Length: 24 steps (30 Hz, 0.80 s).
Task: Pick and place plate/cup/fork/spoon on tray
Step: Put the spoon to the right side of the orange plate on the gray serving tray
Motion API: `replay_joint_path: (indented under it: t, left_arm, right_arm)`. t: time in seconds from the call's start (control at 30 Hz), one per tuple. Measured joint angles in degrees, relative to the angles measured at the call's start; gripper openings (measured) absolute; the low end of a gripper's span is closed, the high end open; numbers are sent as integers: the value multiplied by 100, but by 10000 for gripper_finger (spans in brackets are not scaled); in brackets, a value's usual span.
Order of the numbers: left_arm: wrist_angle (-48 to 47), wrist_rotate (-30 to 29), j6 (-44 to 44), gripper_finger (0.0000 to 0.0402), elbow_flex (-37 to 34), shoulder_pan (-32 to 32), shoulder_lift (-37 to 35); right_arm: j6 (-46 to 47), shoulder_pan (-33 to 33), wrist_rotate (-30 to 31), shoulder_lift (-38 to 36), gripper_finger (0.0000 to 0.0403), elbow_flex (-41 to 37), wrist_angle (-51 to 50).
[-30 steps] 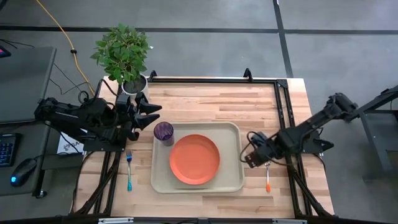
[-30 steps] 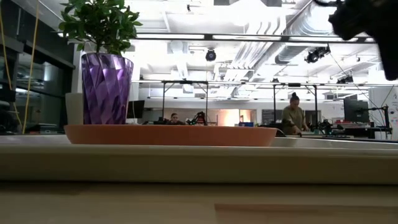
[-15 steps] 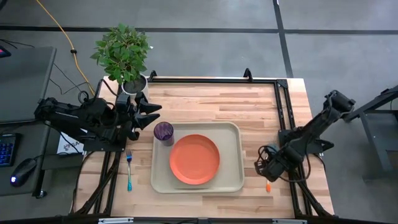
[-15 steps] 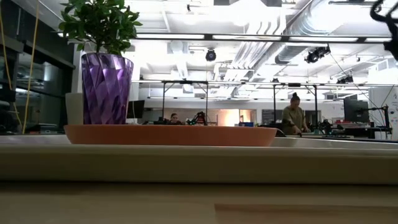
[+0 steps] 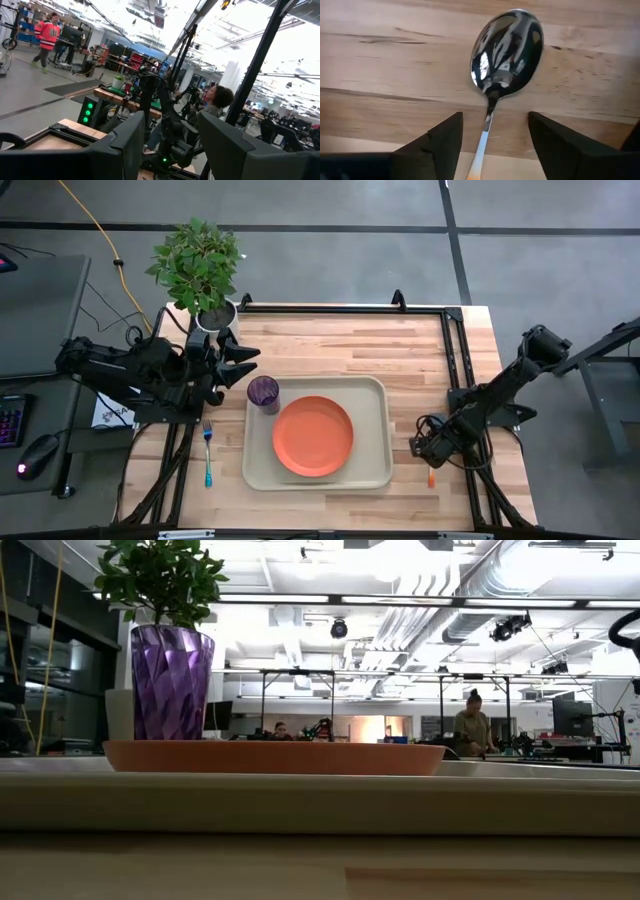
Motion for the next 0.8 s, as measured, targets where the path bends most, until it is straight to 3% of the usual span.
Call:
replay_joint_path:
  t: [0.17, 0.47, 0.8]
  left_arm:
    - [0, 0, 0, 170, 0, 1, 0]
    - [0, 0, 0, 170, 0, 0, 0]
    - [0, 0, 0, 170, 0, 0, 0]
  right_arm:
    - [15, 0, -82, 2, 162, 0, -72]
    - [-38, -4, -33, 4, 17, 0, -12]
    - [-124, -4, 212, 4, 3, 91, -52]
